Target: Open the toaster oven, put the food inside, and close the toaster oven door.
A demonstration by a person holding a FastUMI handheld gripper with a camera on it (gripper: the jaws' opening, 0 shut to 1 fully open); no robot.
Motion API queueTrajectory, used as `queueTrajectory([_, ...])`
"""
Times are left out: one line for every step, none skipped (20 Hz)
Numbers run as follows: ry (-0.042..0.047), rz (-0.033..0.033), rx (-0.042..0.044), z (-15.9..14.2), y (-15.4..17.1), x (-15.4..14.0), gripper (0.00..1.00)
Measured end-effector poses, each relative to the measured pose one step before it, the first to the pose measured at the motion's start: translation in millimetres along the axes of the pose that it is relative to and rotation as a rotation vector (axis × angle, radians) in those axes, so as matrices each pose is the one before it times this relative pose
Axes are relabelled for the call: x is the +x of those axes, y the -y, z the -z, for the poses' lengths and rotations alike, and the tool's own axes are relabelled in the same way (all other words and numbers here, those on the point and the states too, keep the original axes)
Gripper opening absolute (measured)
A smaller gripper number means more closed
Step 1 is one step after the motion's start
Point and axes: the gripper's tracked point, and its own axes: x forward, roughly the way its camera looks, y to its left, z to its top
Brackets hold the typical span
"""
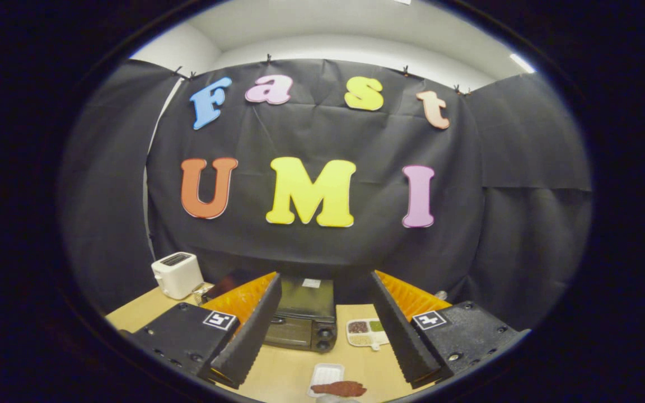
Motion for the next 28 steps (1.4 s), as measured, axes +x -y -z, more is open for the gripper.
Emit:
queueTrajectory([-0.02148, -0.01714, 0.00355, 11.16, -16.47, 15.81, 0.99])
queueTrajectory([-0.03006, -0.0126, -0.00057, 12.15, -15.12, 17.03, 0.99])
queueTrajectory([-0.01759, -0.00566, -0.00076, 10.78, -11.41, 18.04, 0.99])
queueTrajectory([-0.02134, -0.00074, -0.00021, 9.05, -10.7, 17.15, 0.99])
queueTrajectory([-0.03061, -0.00135, 0.00149, 13.17, -9.53, 17.49, 0.99])
queueTrajectory([-0.02416, -0.0018, 0.00214, 11.38, -9.97, 17.88, 1.0])
queueTrajectory([-0.02573, -0.00016, -0.00592, 9.65, -8.41, 15.79, 1.0])
queueTrajectory([-0.02612, 0.00421, -0.00741, 8.61, -6.78, 14.53, 1.0])
queueTrajectory([-0.01748, -0.00203, -0.00294, 7.18, -7.33, 11.1, 1.0])
queueTrajectory([-0.0108, 0.00209, -0.00523, 4.53, -5.68, 9.63, 1.0])
queueTrajectory([-0.01258, 0.00866, -0.01275, 4.07, -3.96, 8.92, 1.0])
queueTrajectory([-0.00988, 0.01063, -0.01366, 4.0, -1.47, 7.46, 1.0])
queueTrajectory([-0.01233, 0.01175, -0.01069, 5.03, -0.62, 6.11, 1.0])
queueTrajectory([-0.01681, 0.00709, -0.00247, 4.64, -0.75, 5.09, 1.0])
queueTrajectory([-0.0235, 0.00241, 0.00268, 7.17, -2.43, 3.82, 1.0])
queueTrajectory([-0.02339, -0.00243, 0.00608, 6.97, -2.08, 1.49, 1.0])
queueTrajectory([0.02079, 0.00729, 0.01554, -3.93, 0.86, -2.71, 1.0])
queueTrajectory([-0.0143, -0.00083, -0.00449, 3.3, -1.93, 3.81, 1.0])
queueTrajectory([0.00199, 0.00094, 0.0029, -2.51, 0.97, -3.12, 1.0])
queueTrajectory([-0.01342, 0.00015, 0.00287, 2.06, -0.36, -3.55, 1.0])
queueTrajectory([-0.00261, 0.00406, 0.00944, 1.95, 1.85, -0.02, 1.0])
queueTrajectory([-0.01434, -0.00211, 0.00882, 3.19, 0.06, -2.2, 1.0])
queueTrajectory([0.00003, 0.00149, 0.01403, 2.03, 0.02, -2.17, 1.0])
queueTrajectory([-0.00701, 0.0007, -0.00289, 1.5, -0.57, -3.18, 1.0])
queueTrajectory([0.00456, 0.00162, -0.00722, -0.59, -0.67, -2.37, 1.0])
queueTrajectory([-0.00947, 0.00051, -0.00457, 0.59, -0.12, -2.19, 1.0])
queueTrajectory([-0.00711, 0.00185, 0.00481, 3.29, -0.6, -2.62, 1.0])
queueTrajectory([-0.00816, -0.0013, 0.0042, 2.59, 0.43, -3.3, 1.0])
